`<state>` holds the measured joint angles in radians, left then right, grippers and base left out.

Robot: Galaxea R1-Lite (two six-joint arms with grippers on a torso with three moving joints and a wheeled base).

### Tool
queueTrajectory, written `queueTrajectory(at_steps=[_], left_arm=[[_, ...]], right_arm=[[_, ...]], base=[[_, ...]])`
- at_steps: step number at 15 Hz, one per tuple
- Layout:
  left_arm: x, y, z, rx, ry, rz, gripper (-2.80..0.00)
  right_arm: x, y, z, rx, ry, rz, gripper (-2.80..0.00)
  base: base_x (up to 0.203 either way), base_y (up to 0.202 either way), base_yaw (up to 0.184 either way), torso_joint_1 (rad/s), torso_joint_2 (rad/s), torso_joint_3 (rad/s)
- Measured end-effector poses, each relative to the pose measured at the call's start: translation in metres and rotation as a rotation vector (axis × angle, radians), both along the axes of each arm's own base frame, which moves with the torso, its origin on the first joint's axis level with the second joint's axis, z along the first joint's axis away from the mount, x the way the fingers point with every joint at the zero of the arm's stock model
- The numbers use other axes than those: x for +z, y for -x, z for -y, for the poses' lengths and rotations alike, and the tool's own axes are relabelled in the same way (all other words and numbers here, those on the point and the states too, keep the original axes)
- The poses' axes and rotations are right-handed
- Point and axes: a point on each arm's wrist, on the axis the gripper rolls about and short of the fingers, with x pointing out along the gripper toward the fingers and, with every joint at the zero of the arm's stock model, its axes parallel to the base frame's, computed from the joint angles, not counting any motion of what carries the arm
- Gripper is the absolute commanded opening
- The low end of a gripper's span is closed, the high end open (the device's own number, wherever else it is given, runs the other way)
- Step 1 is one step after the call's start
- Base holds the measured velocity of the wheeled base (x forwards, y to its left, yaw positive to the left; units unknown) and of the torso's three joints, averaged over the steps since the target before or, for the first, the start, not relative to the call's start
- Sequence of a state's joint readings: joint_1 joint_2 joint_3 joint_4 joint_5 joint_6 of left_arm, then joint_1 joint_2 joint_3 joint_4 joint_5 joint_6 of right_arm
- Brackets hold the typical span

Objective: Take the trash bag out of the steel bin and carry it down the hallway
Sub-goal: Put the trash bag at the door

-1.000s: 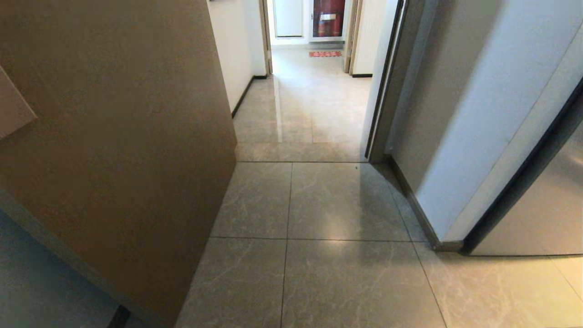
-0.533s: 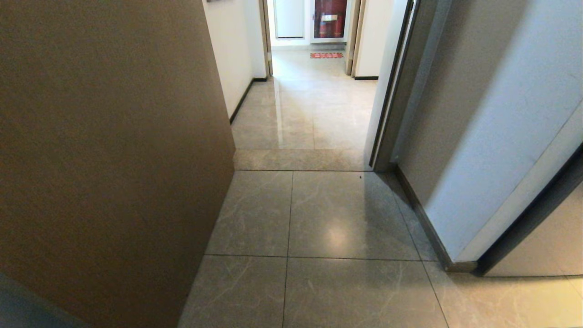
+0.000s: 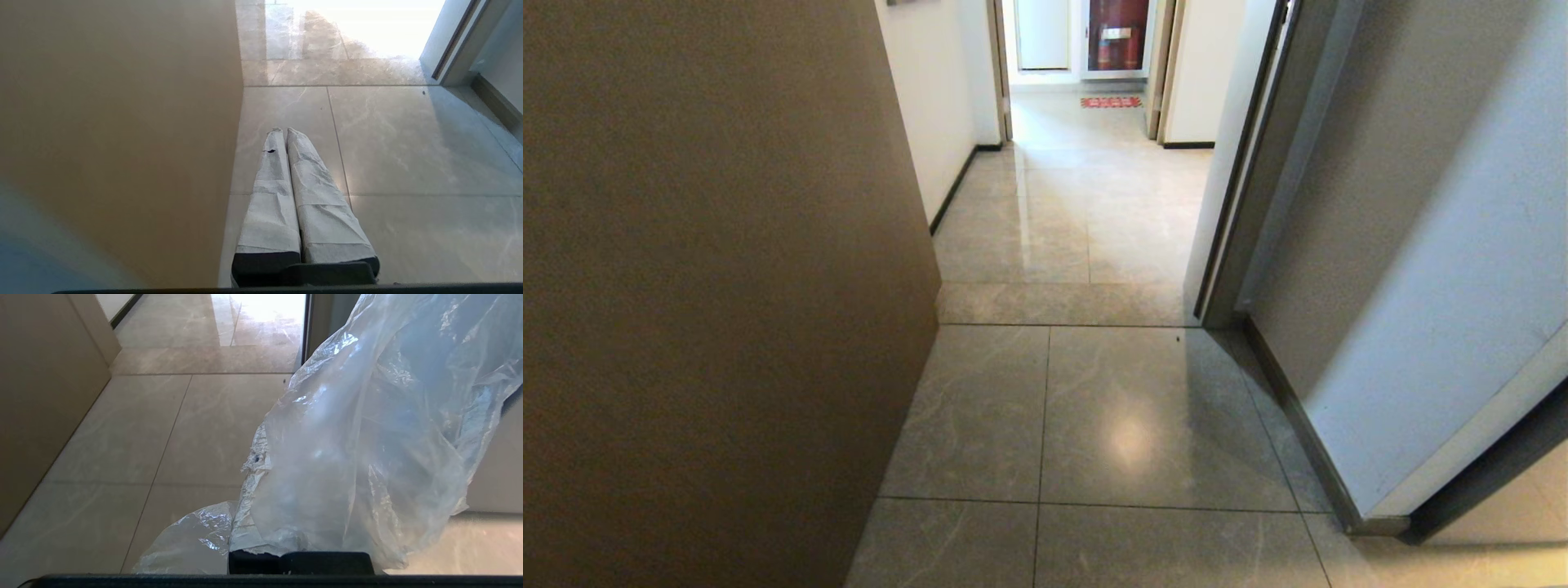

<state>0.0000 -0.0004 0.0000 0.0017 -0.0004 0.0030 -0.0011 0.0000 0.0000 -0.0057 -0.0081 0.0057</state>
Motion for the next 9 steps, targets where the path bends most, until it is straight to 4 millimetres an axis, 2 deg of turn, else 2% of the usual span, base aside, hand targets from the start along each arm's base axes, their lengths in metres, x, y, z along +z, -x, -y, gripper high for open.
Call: queueTrajectory(at_steps=[9], left_arm=[[0.0,0.0,0.0,0.0,0.001,0.0,-2.8]], right_arm=[[0.0,0.0,0.0,0.0,0.0,0.0,-2.8]], base=[[0.193,0.0,0.0,0.003,0.0,0.003]])
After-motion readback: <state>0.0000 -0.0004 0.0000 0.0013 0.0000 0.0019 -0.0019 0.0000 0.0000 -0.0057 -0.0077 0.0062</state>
